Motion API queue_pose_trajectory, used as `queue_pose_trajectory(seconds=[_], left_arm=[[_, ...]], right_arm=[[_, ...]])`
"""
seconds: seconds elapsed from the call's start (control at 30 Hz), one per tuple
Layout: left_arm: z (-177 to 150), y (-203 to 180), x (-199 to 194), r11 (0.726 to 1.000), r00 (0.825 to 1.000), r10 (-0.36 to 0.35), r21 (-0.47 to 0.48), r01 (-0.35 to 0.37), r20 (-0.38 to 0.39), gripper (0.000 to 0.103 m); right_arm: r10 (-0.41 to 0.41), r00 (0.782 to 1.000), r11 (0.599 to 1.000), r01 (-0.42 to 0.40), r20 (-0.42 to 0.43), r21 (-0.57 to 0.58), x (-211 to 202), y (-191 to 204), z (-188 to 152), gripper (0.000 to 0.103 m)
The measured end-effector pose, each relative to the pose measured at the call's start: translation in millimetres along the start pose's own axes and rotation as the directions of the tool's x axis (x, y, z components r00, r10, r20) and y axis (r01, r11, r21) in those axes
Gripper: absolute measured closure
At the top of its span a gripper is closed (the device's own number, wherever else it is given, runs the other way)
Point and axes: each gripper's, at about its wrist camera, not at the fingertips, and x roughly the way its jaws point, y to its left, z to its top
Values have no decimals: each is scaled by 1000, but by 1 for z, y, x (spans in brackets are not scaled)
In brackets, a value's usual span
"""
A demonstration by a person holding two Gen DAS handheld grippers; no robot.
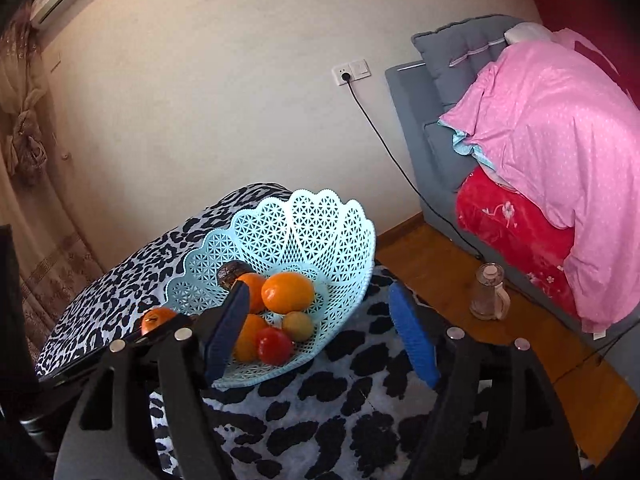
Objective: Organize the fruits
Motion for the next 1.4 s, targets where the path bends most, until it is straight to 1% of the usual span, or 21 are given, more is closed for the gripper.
queue_pose_trajectory(seconds=[0.23, 0.27, 0.33, 0.37, 0.4, 0.5, 0.67, 0.77, 0.9, 1.07, 1.23, 1.4], left_arm=[[1, 1, 4, 1000, 1000, -10, 0, 10, -3, 62], [1, 2, 4, 1000, 1000, -10, -3, 10, -2, 61], [2, 3, 1, 1000, 1000, -5, -11, 5, 6, 52], [2, 3, -1, 1000, 1000, 2, -12, -1, 14, 45], [2, 3, -3, 1000, 1000, 7, -10, -7, 21, 42], [3, 2, -7, 1000, 999, 29, 7, -29, 37, 38], [1, 0, -12, 997, 996, 74, 29, -76, 55, 35], [0, -1, -18, 992, 991, 113, 47, -116, 76, 29], [0, 2, -24, 989, 987, 135, 43, -139, 89, 19], [-2, 2, -36, 976, 972, 201, 58, -209, 123, 12], [-4, 1, -49, 959, 954, 260, 72, -273, 151, 12], [-7, 5, -59, 953, 945, 288, 50, -298, 156, 12]], right_arm=[[-7, 1000, 1000, 7, 1, -1, 1, 0, 0, 29], [-8, 1000, 1000, 8, 2, -1, 1, 1, 0, 29], [-9, 1000, 1000, 9, 4, -2, 1, 1, 0, 29], [-9, 1000, 1000, 9, 4, -2, 0, 1, -1, 29], [-10, 1000, 1000, 10, 4, 0, 0, 0, 0, 29], [-11, 1000, 1000, 11, 11, 6, -2, -1, 0, 29], [-12, 1000, 1000, 12, 17, 5, -3, -1, -1, 28], [-15, 1000, 1000, 15, 20, 10, -4, -1, 0, 28], [-18, 1000, 1000, 18, 18, 9, -3, 0, 0, 28], [-17, 999, 1000, 17, 33, -6, -6, 2, 0, 21], [-1, 999, 999, 3, 37, -38, -7, 9, -2, 21], [12, 999, 998, -10, 32, -58, -8, 12, -3, 21]])
